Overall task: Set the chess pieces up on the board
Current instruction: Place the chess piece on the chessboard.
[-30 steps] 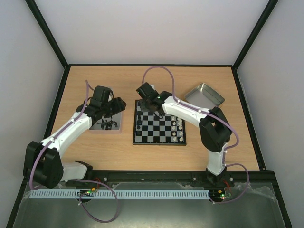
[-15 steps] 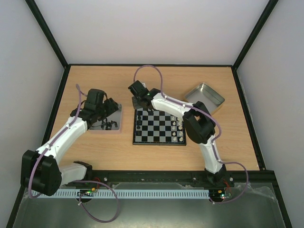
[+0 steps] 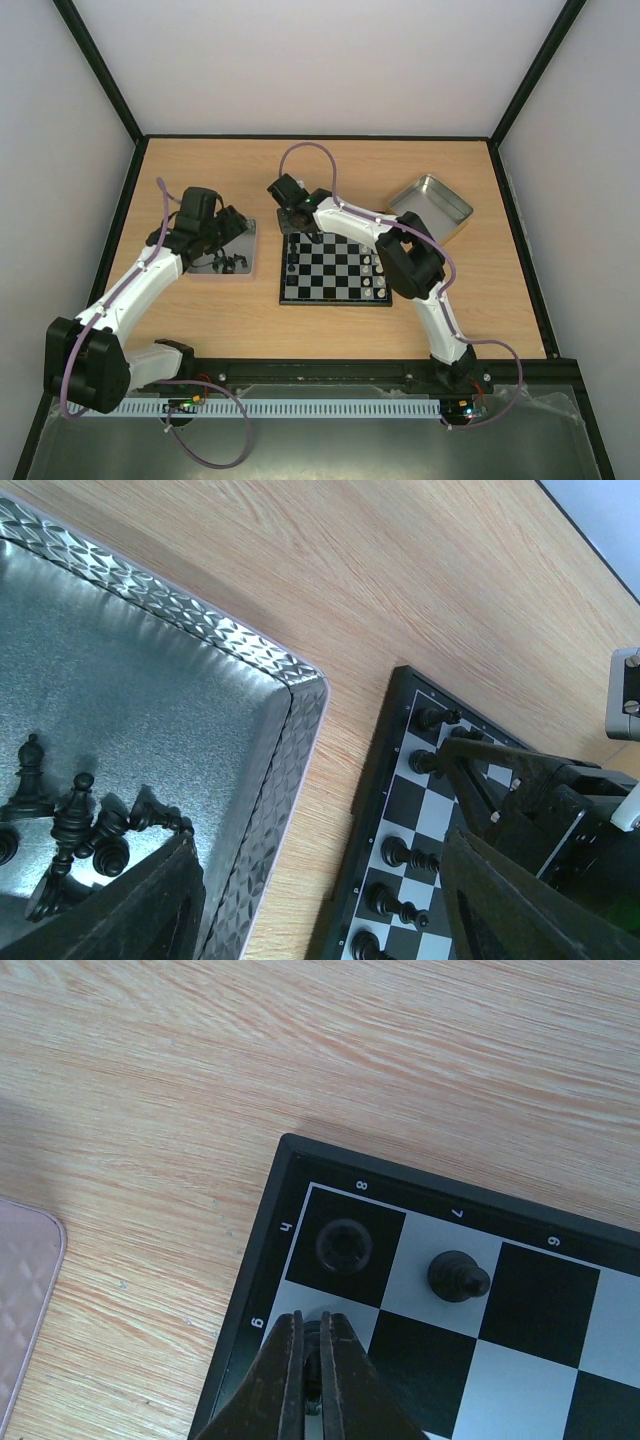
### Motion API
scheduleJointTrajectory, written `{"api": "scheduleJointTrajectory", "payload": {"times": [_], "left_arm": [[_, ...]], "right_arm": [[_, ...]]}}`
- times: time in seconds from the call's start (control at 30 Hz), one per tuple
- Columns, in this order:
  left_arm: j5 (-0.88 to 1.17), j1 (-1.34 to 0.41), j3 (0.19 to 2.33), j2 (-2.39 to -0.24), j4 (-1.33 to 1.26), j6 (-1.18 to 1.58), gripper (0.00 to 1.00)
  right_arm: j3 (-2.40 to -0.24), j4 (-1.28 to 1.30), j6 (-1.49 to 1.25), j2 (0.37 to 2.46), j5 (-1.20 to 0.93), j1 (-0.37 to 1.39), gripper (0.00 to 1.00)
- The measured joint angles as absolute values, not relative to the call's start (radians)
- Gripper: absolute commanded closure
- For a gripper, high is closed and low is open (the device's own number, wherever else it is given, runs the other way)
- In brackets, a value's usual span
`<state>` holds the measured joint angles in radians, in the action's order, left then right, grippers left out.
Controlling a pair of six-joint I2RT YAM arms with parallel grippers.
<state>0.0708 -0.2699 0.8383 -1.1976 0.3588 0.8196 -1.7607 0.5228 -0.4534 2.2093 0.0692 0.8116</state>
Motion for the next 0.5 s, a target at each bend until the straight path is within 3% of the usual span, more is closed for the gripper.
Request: {"api": "scheduleJointTrajectory", "payload": {"times": [0.23, 0.5], "left_arm": [[0.071, -0.269, 0.836, -1.198, 0.359, 0.82, 0.33], [0.07, -0.262, 0.836, -1.198, 0.363, 0.815, 0.32]], "right_arm": [[-1.774, 0.532, -0.453, 2.215, 0.072, 0.812, 0.8], [-1.797, 0.539, -0.454, 2.214, 0.068, 0.812, 0.73]]}}
